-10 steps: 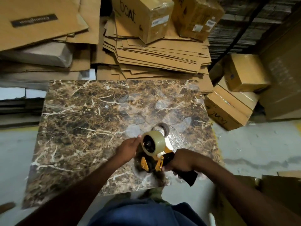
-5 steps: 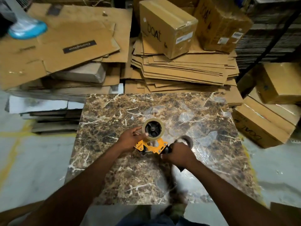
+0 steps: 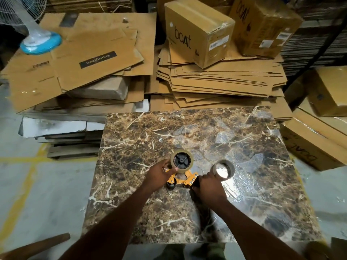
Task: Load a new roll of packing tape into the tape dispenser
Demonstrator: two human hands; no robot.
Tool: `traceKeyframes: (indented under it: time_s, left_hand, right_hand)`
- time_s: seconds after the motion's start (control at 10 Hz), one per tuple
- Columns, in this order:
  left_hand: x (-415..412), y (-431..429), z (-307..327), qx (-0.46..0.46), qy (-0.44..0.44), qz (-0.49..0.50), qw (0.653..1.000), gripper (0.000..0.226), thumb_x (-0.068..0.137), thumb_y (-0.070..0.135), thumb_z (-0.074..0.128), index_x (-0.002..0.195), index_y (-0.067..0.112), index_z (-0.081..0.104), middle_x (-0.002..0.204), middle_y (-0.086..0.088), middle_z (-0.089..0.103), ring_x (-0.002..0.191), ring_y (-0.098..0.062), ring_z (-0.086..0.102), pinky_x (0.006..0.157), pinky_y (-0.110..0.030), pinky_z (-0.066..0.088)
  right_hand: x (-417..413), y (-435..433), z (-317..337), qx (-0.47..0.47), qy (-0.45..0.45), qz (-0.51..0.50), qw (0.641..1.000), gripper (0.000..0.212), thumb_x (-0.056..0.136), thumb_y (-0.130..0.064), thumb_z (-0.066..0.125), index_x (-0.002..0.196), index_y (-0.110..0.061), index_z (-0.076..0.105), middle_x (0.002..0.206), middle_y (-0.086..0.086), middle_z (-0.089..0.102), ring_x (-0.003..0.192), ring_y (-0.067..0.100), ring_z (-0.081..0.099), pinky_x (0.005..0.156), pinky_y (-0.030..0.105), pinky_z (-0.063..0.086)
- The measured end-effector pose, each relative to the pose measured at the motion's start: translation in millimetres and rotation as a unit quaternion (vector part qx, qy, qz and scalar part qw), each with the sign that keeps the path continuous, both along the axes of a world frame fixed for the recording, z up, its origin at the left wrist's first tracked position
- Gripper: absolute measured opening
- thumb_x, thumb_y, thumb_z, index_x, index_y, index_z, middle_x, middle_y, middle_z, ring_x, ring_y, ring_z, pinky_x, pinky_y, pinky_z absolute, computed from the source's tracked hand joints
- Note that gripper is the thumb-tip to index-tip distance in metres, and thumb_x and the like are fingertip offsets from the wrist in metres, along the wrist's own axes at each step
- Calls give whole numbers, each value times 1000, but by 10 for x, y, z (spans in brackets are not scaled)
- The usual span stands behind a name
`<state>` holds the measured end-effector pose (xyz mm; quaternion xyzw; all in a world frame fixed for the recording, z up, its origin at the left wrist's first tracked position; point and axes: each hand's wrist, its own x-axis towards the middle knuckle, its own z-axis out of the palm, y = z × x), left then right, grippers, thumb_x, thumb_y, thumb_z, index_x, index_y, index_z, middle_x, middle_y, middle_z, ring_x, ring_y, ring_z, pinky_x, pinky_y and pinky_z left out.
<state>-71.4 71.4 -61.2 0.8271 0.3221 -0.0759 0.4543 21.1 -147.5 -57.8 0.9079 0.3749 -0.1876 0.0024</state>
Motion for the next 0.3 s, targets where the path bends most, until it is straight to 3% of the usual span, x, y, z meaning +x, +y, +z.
traceKeyframes:
  time_s: [0.2, 0.3]
  left_hand:
    - [10, 33, 47, 43, -5, -82, 996, 63, 91, 59, 76, 145, 30, 59, 134, 5, 70, 120, -15, 65, 96, -35, 52]
    - [42, 55, 50, 140, 12, -141, 980, 88, 89, 71, 68, 161, 32, 36, 157, -1, 52, 139, -22, 52, 108, -43, 47]
  right_hand:
    - [-4, 12, -6, 3, -1, -1, 1000, 43, 90, -55, 61, 108, -15, 62, 103, 7, 68, 107, 29, 58, 94, 45, 44]
    - [55, 31, -18, 28, -11, -22, 999, 75, 77, -64, 70, 127, -14, 47, 120, 10, 61, 115, 31, 54, 97, 45, 44]
